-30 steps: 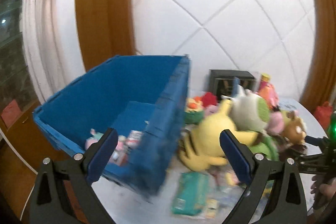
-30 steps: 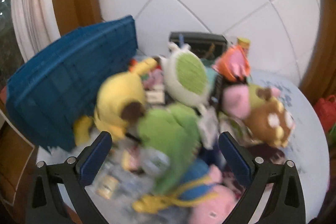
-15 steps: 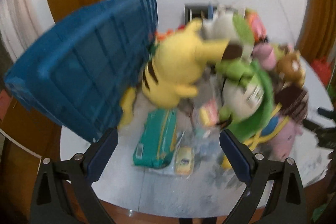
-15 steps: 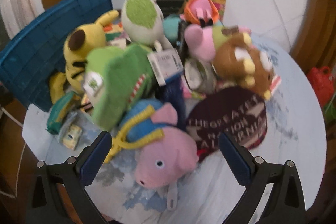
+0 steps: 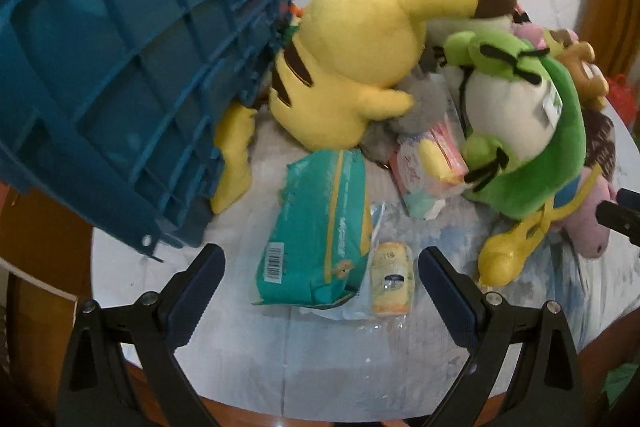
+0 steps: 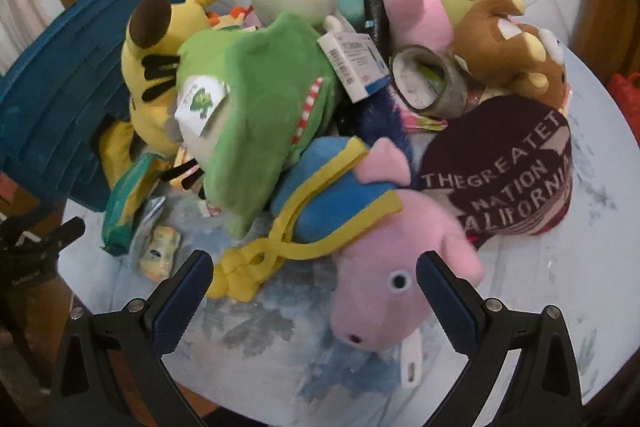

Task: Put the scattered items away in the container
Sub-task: 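Grasp the teal wipes pack with the left tool while the right tool grasps the yellow snowball clip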

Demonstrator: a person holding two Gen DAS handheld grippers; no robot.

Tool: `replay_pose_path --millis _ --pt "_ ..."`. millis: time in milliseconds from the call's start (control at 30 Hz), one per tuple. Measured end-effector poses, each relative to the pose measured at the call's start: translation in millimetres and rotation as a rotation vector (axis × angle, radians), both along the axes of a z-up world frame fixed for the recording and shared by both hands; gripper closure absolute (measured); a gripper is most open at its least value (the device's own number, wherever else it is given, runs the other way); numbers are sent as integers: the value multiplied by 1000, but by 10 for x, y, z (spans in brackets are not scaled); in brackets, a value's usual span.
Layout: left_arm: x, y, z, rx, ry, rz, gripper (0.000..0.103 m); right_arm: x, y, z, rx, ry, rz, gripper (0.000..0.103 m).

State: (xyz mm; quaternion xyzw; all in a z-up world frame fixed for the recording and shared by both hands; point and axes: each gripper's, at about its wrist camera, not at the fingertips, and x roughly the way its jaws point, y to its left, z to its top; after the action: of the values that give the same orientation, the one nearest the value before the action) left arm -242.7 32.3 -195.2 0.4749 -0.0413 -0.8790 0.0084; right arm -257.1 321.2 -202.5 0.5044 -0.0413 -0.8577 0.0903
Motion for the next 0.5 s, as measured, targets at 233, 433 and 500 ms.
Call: replay_pose_path --millis 233,433,500 --pt "-231 -56 -310 -36 -29 -143 4 293 -282 -57 -46 11 -199 0" --pt "-424 -93 -489 -55 -48 -205 4 423 -659 -188 -74 -15 -267 10" --pt "-483 -114 -522 -54 -47 -203 4 370 -721 -236 -59 -31 -285 22"
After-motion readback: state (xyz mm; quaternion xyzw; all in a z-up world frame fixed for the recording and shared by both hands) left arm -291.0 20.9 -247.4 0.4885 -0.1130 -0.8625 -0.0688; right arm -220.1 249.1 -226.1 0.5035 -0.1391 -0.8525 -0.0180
